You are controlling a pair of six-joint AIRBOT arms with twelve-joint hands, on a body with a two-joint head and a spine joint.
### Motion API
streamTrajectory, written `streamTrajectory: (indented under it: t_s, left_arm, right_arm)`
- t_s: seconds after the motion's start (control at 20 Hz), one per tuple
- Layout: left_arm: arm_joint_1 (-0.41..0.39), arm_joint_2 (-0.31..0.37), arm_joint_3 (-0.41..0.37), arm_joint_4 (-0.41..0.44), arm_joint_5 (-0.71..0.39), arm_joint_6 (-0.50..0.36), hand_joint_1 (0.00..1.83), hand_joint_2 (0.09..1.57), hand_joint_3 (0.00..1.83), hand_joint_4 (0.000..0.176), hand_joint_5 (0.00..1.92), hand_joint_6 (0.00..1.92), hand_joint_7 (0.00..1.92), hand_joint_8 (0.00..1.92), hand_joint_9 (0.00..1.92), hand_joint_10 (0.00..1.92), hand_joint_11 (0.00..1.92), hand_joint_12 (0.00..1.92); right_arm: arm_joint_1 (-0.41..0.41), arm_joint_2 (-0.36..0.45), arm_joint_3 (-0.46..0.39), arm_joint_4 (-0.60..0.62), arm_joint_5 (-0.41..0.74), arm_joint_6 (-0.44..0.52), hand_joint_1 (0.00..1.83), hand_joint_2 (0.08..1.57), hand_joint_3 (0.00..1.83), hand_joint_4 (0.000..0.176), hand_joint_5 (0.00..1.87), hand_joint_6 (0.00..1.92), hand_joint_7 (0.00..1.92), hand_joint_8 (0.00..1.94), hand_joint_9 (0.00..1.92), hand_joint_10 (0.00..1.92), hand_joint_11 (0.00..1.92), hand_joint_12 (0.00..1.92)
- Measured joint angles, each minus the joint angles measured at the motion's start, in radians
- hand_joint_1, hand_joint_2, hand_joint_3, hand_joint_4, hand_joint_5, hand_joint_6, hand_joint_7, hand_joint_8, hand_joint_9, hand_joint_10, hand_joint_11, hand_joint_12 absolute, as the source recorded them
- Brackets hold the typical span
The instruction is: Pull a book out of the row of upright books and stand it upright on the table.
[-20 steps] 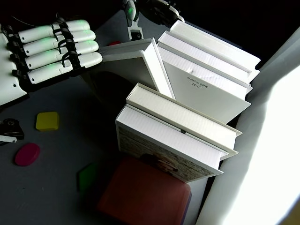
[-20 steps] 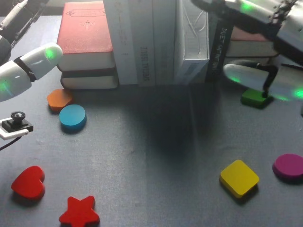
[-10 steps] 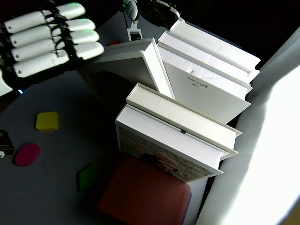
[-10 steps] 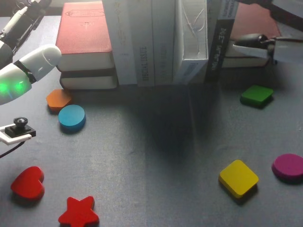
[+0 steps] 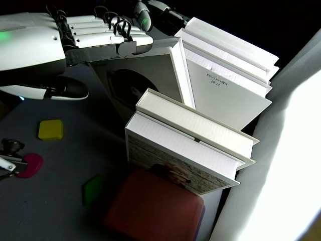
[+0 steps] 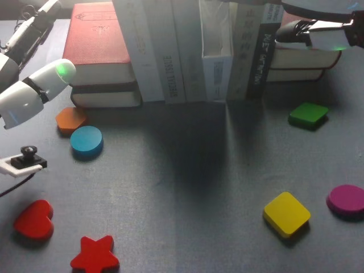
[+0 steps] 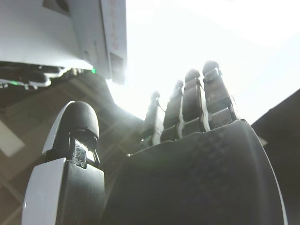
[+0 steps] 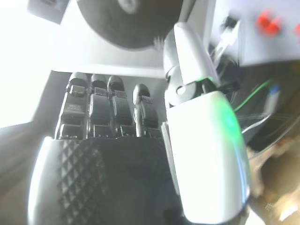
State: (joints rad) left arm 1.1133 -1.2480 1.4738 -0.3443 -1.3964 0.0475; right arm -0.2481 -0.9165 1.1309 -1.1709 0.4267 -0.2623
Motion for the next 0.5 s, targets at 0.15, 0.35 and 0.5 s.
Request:
streamTrajectory:
  t_s: [0.15,0.35,0.5]
  left_arm:
    - [0.000,-0.009,0.002,0.014,0.016,-0.001,0.37,1.35,0.00,0.063,0.07,0.01,0.00,0.00,0.00,0.00,0.00,0.00]
    - [0.000,-0.009,0.002,0.006,0.014,-0.003,0.30,1.35,0.00,0.068,0.05,0.00,0.00,0.00,0.00,0.00,0.00,0.00]
    - [0.002,-0.008,0.002,0.008,0.013,-0.005,0.33,1.35,0.00,0.062,0.05,0.00,0.00,0.00,0.00,0.00,0.00,0.00]
  right_arm:
    - [0.002,0.001,-0.021,-0.001,-0.013,0.004,1.27,1.12,0.00,0.111,0.00,0.00,0.00,0.00,0.00,0.00,0.00,0.00]
    - [0.014,0.047,-0.064,-0.027,-0.001,0.014,1.31,1.09,0.00,0.044,0.00,0.00,0.00,0.00,0.00,0.00,0.00,0.00]
    - [0.026,0.072,-0.084,-0.027,0.008,0.014,1.29,1.09,0.00,0.070,0.00,0.00,0.00,0.00,0.00,0.00,0.00,0.00]
